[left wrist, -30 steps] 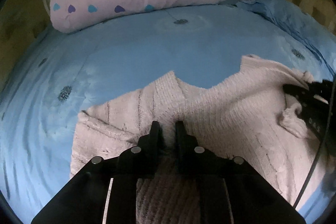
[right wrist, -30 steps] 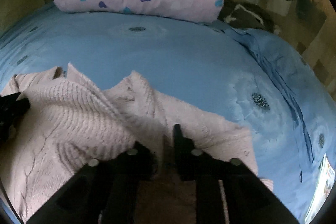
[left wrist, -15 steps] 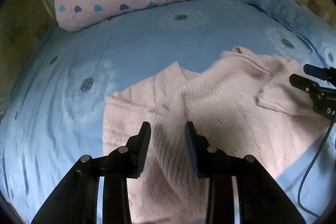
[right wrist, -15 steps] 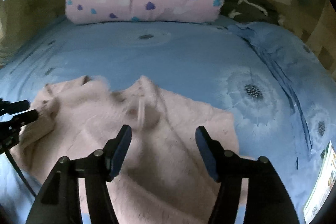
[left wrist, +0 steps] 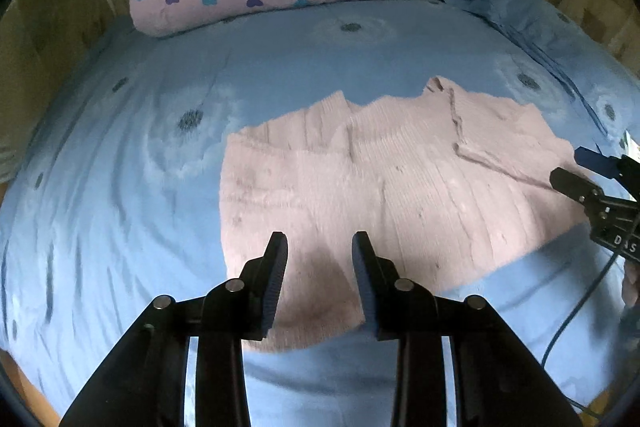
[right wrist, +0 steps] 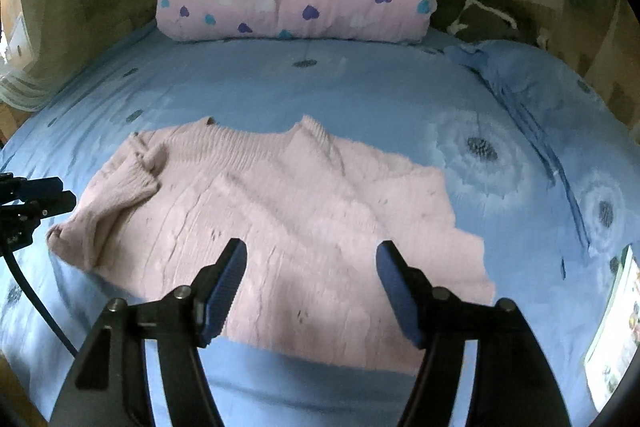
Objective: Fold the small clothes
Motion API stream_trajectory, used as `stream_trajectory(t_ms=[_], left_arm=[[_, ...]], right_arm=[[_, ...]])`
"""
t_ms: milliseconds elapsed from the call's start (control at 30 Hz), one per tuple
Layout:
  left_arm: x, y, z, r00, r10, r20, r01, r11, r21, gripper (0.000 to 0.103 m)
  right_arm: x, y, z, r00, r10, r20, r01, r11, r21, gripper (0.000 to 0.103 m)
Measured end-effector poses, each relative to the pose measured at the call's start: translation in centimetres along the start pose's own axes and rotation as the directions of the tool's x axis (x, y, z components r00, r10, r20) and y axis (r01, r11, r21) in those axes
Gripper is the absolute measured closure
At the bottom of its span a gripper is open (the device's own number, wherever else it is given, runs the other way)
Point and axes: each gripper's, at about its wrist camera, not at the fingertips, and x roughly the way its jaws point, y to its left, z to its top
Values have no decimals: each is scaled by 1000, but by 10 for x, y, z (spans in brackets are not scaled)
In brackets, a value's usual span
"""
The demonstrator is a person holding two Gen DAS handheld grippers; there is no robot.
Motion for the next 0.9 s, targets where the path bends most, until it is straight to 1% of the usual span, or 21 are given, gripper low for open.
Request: stream_trajectory(t_ms=[133, 300, 400, 533, 633, 733, 833, 900], left_arm=[[0, -5, -17, 999, -4, -35, 5, 1000, 7, 76], [4, -18, -35, 999, -10, -42, 11, 1000, 15, 76], [14, -21, -42, 998, -7, -54, 6, 1000, -4, 76], [28, -17, -47, 997, -19, -70, 17, 999, -32, 76], [32, -16, -48, 998, -20, -55, 18, 999, -36, 76], [28, -11, -50, 999, -35, -27, 33, 998, -61, 76], [19, -4, -53, 999, -50, 18, 51, 993, -102, 76], [14, -4, -54, 998, -51, 34, 54, 994, -97, 76]], right_arm=[[3, -2, -13, 1000, 12, 7, -12, 1000, 0, 31], [28, -6, -22, 998, -5, -57, 5, 1000, 1, 31], [32, -6, -21, 998, -13, -56, 13, 1000, -11, 31], [34, -3, -21, 999, -16, -51, 15, 999, -29, 31], [33, -1, -21, 999, -20, -50, 18, 999, -45, 31], [34, 1, -18, 999, -14, -34, 13, 999, -44, 31], [43, 8, -9, 1000, -15, -13, 14, 997, -71, 31], [52, 14, -3, 1000, -28, 4, 29, 995, -97, 31]])
